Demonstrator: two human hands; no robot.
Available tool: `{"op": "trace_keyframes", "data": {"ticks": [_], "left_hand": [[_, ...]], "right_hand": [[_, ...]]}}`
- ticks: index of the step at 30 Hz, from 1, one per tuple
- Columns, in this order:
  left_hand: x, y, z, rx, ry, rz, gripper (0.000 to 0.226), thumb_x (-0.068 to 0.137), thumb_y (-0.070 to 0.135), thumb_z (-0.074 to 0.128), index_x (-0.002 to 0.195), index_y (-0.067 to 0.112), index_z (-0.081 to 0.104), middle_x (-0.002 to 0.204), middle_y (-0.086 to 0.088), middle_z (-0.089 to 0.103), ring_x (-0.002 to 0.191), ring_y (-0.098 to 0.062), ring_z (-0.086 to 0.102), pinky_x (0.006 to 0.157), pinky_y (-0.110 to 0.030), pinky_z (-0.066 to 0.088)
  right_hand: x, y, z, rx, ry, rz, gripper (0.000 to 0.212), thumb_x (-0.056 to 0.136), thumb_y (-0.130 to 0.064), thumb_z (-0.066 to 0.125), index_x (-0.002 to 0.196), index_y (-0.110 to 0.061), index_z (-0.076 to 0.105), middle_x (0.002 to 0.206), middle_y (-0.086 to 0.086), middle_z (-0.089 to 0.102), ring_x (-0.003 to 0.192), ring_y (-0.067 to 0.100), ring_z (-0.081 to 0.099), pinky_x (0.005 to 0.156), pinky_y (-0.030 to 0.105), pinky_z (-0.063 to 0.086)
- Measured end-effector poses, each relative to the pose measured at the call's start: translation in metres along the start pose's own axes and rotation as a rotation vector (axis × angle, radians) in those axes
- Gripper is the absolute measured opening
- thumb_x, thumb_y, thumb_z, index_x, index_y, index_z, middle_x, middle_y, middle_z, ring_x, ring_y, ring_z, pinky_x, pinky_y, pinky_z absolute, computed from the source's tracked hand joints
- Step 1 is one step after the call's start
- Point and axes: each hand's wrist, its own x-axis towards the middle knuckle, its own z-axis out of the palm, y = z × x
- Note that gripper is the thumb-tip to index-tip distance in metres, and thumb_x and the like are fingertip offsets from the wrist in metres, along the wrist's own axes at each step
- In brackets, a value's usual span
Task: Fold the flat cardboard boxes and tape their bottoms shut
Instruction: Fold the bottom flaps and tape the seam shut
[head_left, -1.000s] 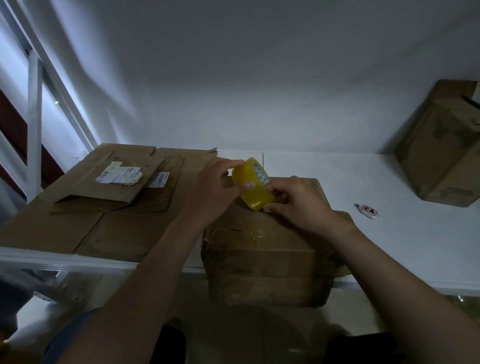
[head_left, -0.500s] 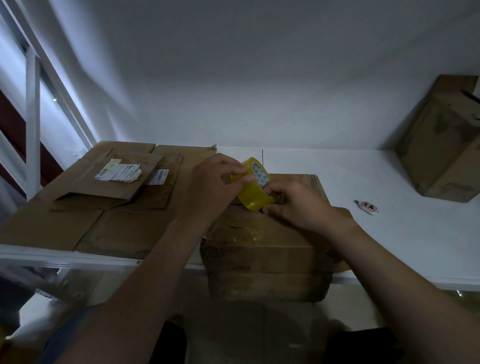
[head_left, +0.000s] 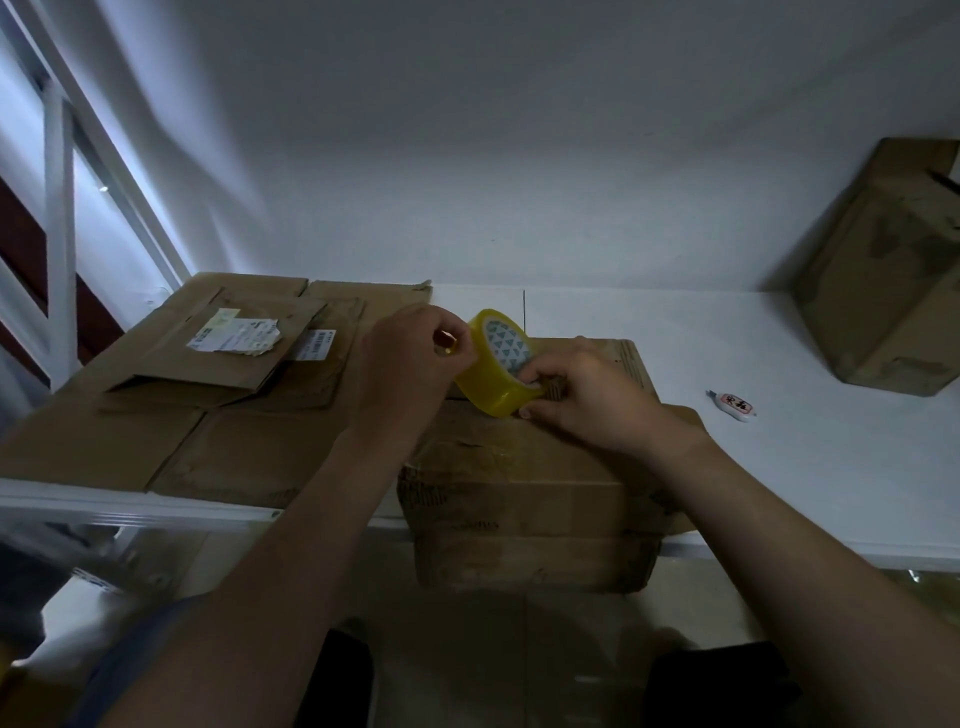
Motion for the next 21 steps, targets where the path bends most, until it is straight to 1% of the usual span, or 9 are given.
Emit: {"op": "trace_keyframes", "data": {"ticks": [2, 4, 6, 8, 11, 13, 16, 19, 21], "left_hand": [[0.0, 0.0, -0.001, -0.018, -0.015, -0.014, 0.009, 0.087, 0.02, 0.073, 0.091, 0.013, 0.075, 0.088, 0.001, 0.072, 0.075, -0.01, 0.067, 0.067, -0.036, 0.06], [0.0, -0.002, -0.002, -0.03, -0.021, -0.018, 0.01, 0.09, 0.021, 0.07, 0.094, 0.012, 0.075, 0.089, 0.001, 0.072, 0.076, -0.009, 0.066, 0.068, -0.031, 0.06], [0.0, -0.005, -0.001, -0.075, -0.047, -0.027, 0.011, 0.093, 0.02, 0.068, 0.096, 0.012, 0.075, 0.092, 0.002, 0.071, 0.079, -0.007, 0.065, 0.068, -0.026, 0.058], [-0.003, -0.006, 0.0, -0.107, -0.071, -0.046, 0.011, 0.096, 0.021, 0.066, 0.098, 0.013, 0.073, 0.095, 0.004, 0.069, 0.082, -0.004, 0.064, 0.068, -0.017, 0.053], [-0.014, -0.003, 0.006, -0.192, -0.041, -0.198, 0.014, 0.099, 0.023, 0.061, 0.102, 0.013, 0.071, 0.096, 0.011, 0.064, 0.088, 0.007, 0.059, 0.07, -0.005, 0.045], [-0.02, -0.005, 0.005, -0.255, -0.056, -0.374, 0.021, 0.101, 0.03, 0.058, 0.111, 0.017, 0.071, 0.1, 0.014, 0.064, 0.092, 0.011, 0.057, 0.072, -0.006, 0.043], [-0.026, -0.01, 0.001, -0.358, -0.092, -0.512, 0.023, 0.101, 0.036, 0.058, 0.115, 0.025, 0.072, 0.105, 0.011, 0.07, 0.098, -0.001, 0.063, 0.079, -0.02, 0.049], [-0.031, -0.012, 0.0, -0.333, -0.068, -0.546, 0.023, 0.102, 0.033, 0.056, 0.115, 0.019, 0.069, 0.105, 0.005, 0.069, 0.095, -0.004, 0.063, 0.068, -0.012, 0.049], [-0.031, -0.012, 0.002, -0.345, -0.127, -0.591, 0.028, 0.105, 0.033, 0.049, 0.115, 0.014, 0.067, 0.103, 0.001, 0.068, 0.091, -0.01, 0.067, 0.061, -0.01, 0.05]], "right_hand": [[-0.001, -0.005, -0.005, 0.156, 0.041, 0.055, 0.016, 0.09, -0.046, 0.07, 0.095, -0.032, 0.074, 0.094, -0.017, 0.071, 0.092, 0.005, 0.062, 0.082, 0.029, 0.049], [0.001, -0.01, -0.006, 0.289, 0.194, 0.176, 0.016, 0.092, -0.04, 0.071, 0.097, -0.025, 0.07, 0.092, -0.012, 0.068, 0.084, 0.004, 0.062, 0.069, 0.016, 0.046], [0.004, -0.007, -0.004, 0.275, 0.282, 0.344, 0.035, 0.086, -0.036, 0.078, 0.108, -0.023, 0.055, 0.097, -0.006, 0.06, 0.082, 0.004, 0.056, 0.06, 0.011, 0.041], [0.007, -0.005, -0.003, 0.287, 0.149, 0.497, 0.048, 0.085, -0.042, 0.079, 0.117, -0.025, 0.048, 0.1, -0.004, 0.06, 0.085, 0.004, 0.055, 0.061, 0.013, 0.038], [0.012, -0.002, -0.003, 0.397, 0.058, 0.547, 0.031, 0.087, -0.038, 0.076, 0.097, -0.009, 0.071, 0.093, 0.008, 0.072, 0.079, 0.014, 0.064, 0.064, 0.028, 0.05], [0.014, -0.006, -0.005, 0.445, 0.057, 0.568, 0.025, 0.09, -0.03, 0.074, 0.09, -0.005, 0.072, 0.087, 0.014, 0.074, 0.069, 0.019, 0.066, 0.061, 0.035, 0.056], [0.015, -0.016, -0.003, 0.549, 0.03, 0.599, 0.017, 0.093, -0.022, 0.071, 0.092, -0.007, 0.061, 0.077, 0.017, 0.074, 0.064, 0.026, 0.071, 0.056, 0.033, 0.059], [0.016, -0.026, 0.0, 0.678, 0.062, 0.626, 0.025, 0.092, -0.015, 0.07, 0.097, -0.012, 0.045, 0.081, 0.02, 0.073, 0.067, 0.035, 0.074, 0.061, 0.042, 0.062], [0.017, -0.032, -0.002, 0.719, 0.068, 0.631, 0.029, 0.091, -0.012, 0.068, 0.098, -0.014, 0.041, 0.088, 0.021, 0.071, 0.067, 0.041, 0.073, 0.068, 0.049, 0.062]]}}
